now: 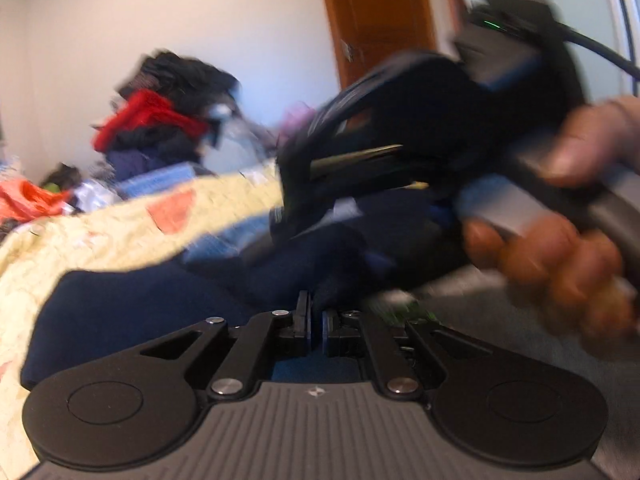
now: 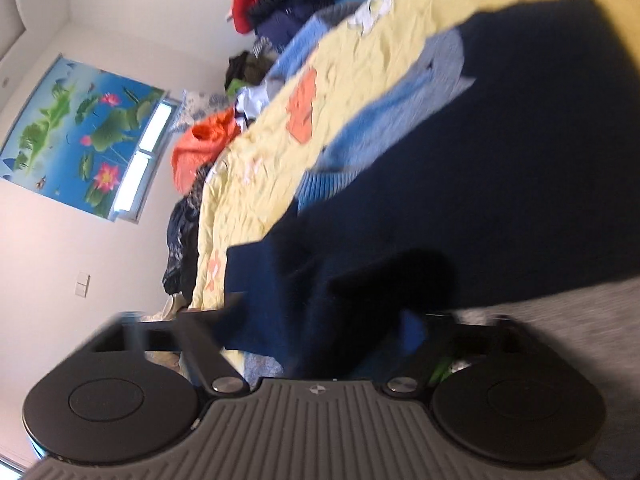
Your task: Fold small clothes
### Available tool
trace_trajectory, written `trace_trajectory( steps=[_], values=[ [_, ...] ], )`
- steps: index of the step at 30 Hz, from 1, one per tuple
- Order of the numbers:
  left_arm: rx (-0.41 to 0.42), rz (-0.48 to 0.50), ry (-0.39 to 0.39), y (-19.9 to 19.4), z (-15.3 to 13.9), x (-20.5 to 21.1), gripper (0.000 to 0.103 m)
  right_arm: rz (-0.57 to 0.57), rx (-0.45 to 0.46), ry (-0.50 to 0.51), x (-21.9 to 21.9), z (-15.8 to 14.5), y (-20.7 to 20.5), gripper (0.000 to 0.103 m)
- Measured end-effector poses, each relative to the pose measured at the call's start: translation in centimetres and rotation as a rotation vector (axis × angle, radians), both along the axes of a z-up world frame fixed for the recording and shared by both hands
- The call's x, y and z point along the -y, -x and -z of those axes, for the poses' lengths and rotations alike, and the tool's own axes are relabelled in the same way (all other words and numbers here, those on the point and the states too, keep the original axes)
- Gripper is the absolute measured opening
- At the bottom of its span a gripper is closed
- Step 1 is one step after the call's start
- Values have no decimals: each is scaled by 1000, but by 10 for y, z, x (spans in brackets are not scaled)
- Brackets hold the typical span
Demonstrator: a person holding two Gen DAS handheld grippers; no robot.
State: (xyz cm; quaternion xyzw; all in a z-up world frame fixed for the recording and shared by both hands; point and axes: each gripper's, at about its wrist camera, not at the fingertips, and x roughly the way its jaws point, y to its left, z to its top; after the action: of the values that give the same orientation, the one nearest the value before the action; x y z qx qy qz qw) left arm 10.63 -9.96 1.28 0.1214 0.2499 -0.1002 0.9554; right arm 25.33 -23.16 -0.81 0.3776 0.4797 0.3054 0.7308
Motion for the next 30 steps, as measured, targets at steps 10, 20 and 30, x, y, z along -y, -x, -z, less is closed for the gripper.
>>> trace_trajectory(
  steps=[10, 20, 30],
  values=[
    [133, 6, 169, 24, -60, -122, 95, 16, 276, 68, 47, -62, 25, 19],
    [-333, -324, 668, -120, -24, -267, 90, 169, 166, 235, 120, -14, 26, 19],
    [-456, -308, 555, -175, -8, -231, 54, 154, 147, 270, 108, -6, 21, 19]
  ],
)
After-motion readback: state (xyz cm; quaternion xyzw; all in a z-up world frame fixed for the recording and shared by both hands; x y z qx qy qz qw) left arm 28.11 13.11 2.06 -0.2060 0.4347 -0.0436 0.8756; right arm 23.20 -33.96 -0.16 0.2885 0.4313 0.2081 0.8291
